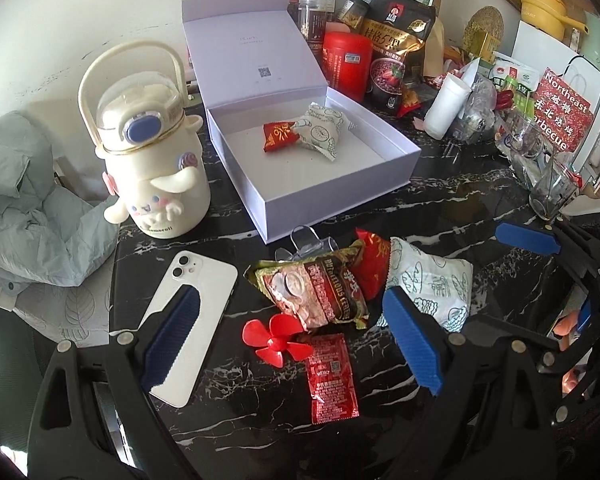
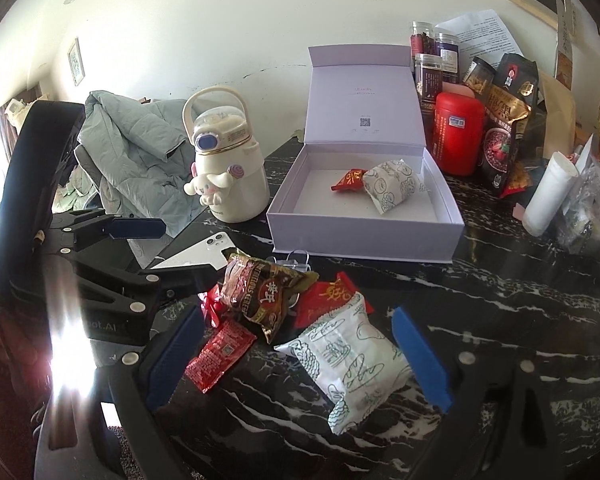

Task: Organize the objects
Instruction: 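Withdraw both open grippers from the box back toward the snack pile, then reach left gripper to red ketchup packet while right reaches another white pastry bag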

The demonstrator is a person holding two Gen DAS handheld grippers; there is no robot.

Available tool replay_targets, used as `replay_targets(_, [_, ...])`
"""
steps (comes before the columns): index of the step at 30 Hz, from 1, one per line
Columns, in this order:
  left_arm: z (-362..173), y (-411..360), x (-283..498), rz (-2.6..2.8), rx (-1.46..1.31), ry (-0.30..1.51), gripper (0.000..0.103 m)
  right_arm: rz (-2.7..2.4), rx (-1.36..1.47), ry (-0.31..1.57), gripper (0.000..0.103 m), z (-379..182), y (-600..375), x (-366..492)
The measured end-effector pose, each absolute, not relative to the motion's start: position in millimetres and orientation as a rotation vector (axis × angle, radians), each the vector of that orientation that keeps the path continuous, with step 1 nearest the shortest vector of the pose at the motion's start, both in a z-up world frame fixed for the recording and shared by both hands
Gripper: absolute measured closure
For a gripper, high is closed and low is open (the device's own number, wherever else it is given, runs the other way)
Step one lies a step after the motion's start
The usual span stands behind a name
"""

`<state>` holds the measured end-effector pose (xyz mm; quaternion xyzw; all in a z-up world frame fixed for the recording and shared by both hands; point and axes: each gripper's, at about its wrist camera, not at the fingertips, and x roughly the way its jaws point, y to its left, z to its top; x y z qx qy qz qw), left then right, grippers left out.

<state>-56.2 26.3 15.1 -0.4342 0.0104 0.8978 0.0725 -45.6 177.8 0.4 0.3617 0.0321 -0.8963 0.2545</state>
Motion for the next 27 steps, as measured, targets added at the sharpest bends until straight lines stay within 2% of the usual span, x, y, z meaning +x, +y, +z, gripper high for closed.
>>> replay_targets(7, [-9, 28, -44, 2.683, -1.355, -0.043, 0.010, -2.435, 0.987, 0.114, 0.006, -19, 182, -45])
replay_targets(27, [-55, 38, -40, 2.640, -1.511, -0.014, 0.010, -2.345, 1.043, 0.271, 0.003, -60, 177, -79])
